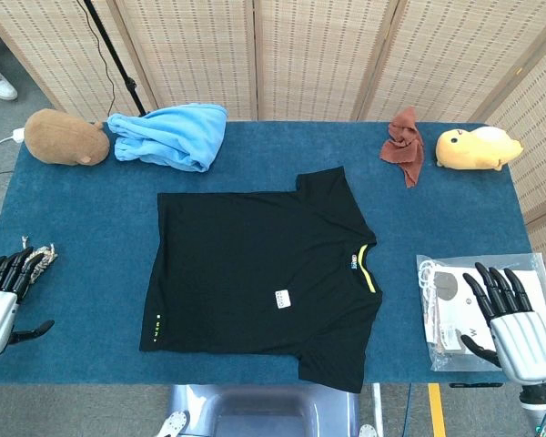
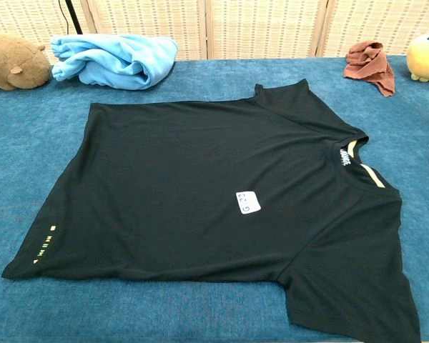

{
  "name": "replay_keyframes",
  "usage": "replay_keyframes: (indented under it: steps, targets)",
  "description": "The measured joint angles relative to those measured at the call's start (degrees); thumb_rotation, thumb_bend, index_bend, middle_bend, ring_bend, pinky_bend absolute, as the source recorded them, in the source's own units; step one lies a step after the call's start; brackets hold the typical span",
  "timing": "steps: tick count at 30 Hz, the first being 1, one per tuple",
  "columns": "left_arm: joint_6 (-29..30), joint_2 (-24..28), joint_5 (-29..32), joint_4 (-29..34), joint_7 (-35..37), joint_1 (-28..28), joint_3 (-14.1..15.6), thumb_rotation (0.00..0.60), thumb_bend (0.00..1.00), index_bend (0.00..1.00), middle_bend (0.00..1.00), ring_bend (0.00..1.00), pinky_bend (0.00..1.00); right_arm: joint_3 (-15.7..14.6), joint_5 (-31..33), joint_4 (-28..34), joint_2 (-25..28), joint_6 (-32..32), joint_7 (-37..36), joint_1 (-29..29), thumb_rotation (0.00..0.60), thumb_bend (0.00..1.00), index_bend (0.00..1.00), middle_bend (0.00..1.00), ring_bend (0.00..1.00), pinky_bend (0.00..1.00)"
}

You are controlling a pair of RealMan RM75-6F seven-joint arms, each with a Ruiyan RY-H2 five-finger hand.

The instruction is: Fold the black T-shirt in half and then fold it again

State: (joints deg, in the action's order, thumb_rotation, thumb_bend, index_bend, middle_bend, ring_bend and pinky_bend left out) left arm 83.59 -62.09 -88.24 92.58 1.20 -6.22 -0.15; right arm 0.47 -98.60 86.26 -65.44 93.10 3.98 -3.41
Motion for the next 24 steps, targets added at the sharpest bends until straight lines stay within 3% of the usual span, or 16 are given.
replay_keyframes:
  steps: [6, 19, 24]
  targets:
    - [1.1, 0.0, -1.0, -0.1, 0.8, 0.3, 0.1, 0.6, 0.0, 0.0, 0.0, 0.0, 0.0, -0.7, 0.1, 0.7, 0.2, -2.0, 0.9, -0.3, 0.6, 0.0, 0.0, 0.0, 0.0, 0.0]
    - [2.7, 0.1, -3.2, -0.2, 2.8, 0.6, 0.5, 0.6, 0.0, 0.0, 0.0, 0.0, 0.0, -5.4, -10.1, -13.6, -3.4, -2.4, -3.0, -2.7, 0.6, 0.0, 0.0, 0.0, 0.0, 0.0]
    - [3.1, 0.5, -3.3, -0.1, 4.1, 0.8, 0.6, 0.6, 0.0, 0.0, 0.0, 0.0, 0.0, -7.6, -13.9, -15.6, -4.4, -2.4, -4.0, -4.1, 0.6, 0.0, 0.0, 0.0, 0.0, 0.0]
